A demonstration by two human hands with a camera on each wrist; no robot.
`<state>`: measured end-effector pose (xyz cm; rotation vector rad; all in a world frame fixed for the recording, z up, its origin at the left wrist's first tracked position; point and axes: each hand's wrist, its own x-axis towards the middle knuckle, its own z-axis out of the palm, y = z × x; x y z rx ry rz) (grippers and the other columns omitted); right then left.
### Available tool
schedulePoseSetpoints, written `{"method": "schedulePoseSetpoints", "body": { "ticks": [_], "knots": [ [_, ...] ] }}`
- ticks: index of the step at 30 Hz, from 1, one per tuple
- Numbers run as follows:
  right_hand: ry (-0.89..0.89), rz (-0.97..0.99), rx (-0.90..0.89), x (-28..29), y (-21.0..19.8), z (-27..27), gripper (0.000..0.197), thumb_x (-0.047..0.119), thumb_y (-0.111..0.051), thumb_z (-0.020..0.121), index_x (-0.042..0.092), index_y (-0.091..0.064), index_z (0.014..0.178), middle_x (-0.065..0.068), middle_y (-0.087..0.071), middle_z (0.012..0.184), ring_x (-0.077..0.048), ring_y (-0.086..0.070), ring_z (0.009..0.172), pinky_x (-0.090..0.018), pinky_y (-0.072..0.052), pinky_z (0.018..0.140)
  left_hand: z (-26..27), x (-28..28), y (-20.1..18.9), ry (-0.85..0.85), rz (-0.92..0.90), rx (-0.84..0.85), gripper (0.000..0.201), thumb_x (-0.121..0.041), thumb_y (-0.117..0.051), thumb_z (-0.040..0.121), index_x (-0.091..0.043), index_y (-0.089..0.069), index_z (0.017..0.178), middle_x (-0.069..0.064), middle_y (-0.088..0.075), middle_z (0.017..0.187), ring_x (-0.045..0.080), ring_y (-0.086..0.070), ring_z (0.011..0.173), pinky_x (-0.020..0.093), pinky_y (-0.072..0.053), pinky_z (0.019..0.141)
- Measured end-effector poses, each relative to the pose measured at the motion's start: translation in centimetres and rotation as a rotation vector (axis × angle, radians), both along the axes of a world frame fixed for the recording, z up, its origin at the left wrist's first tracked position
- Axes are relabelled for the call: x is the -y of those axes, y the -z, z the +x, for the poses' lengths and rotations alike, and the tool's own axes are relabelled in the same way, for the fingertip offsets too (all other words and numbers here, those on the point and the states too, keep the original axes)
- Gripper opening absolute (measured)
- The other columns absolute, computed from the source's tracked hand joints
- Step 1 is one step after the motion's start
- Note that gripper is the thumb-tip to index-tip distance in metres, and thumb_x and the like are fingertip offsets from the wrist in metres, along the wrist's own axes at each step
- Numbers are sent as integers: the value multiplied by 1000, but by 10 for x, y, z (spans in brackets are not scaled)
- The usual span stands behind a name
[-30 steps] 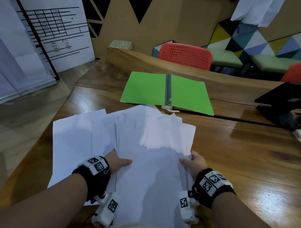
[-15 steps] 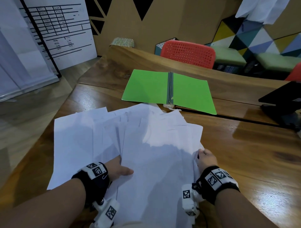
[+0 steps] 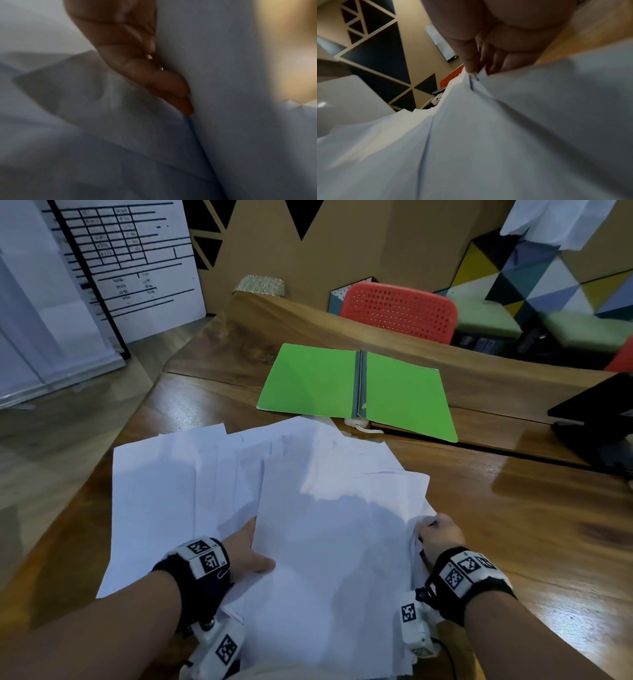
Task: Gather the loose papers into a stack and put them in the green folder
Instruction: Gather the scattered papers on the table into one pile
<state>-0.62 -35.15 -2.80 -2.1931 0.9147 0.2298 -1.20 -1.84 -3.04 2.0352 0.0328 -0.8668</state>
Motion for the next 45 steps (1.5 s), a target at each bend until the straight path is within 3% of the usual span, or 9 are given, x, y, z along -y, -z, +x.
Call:
{"method": "schedulePoseSetpoints", "body": {
  "ticks": [9,15,18,24,27,33,38,42,45],
  "knots": [
    [322,227,70,22,-9,7,22,18,-41,97,5,-59,98,-16,-57,72,-28,-55,61,-31,-47,52,16,-27,-3,-52,-116,-11,120,-39,-71,34,-12,-24,142,5,-53,124,22,-53,114,38,-44,99],
    [215,233,-51,11,2,9,26,14,-58,86,-2,-59,108,-18,-65,99,-38,-61,93,-44,-51,88,17,-24,3,-88,-313,3,127,-60,-86,14,-26,-33,124,-8,-59,109,3,-64,92,17,-54,75],
    [166,126,-131,2,-5,6,5,4,-54,86,2,-58,84,-16,-60,95,-36,-59,90,-34,-46,79,17,-19,6,-124,-309,3,123,-38,-85,30,-14,-30,137,6,-60,120,21,-61,107,38,-51,93],
    [68,88,-171,10,-17,5,35,9,-55,88,0,-57,122,-18,-57,129,-34,-55,115,-37,-47,94,20,-35,19,-255,-357,12,117,-35,-91,39,-11,-34,138,18,-59,127,36,-56,119,58,-38,105],
    [-9,89,-143,1,-14,6,30,5,-54,89,-5,-58,117,-17,-62,117,-30,-57,96,-31,-49,67,25,-37,14,-194,-241,21,113,-38,-80,41,-15,-30,140,11,-56,132,29,-53,122,51,-38,108],
    [92,288,-47,-27,-3,6,56,44,-41,94,-3,-52,124,-22,-57,125,-37,-57,108,-37,-45,92,27,-21,8,-54,38,62,95,-28,-75,65,-16,-23,143,8,-51,136,24,-51,123,36,-40,105],
    [111,488,51,-43,5,-7,48,9,-71,79,-3,-51,120,-17,-62,113,-30,-60,95,-34,-50,67,24,4,8,-2,81,78,81,-24,-66,77,-22,-22,144,1,-49,138,23,-50,125,33,-36,108],
    [145,492,-68,-33,4,-15,32,0,-74,71,-6,-64,101,-23,-70,90,-38,-68,80,-48,-55,78,26,8,9,-15,34,51,83,-29,-70,71,-21,-28,142,-3,-55,127,18,-55,113,32,-42,103],
    [171,393,-122,-26,12,-19,33,10,-79,68,-3,-66,96,-22,-70,93,-39,-68,84,-45,-56,80,26,7,1,-160,364,243,64,-31,-65,80,-21,-36,136,3,-51,118,24,-55,108,30,-44,93]
  ]
}}
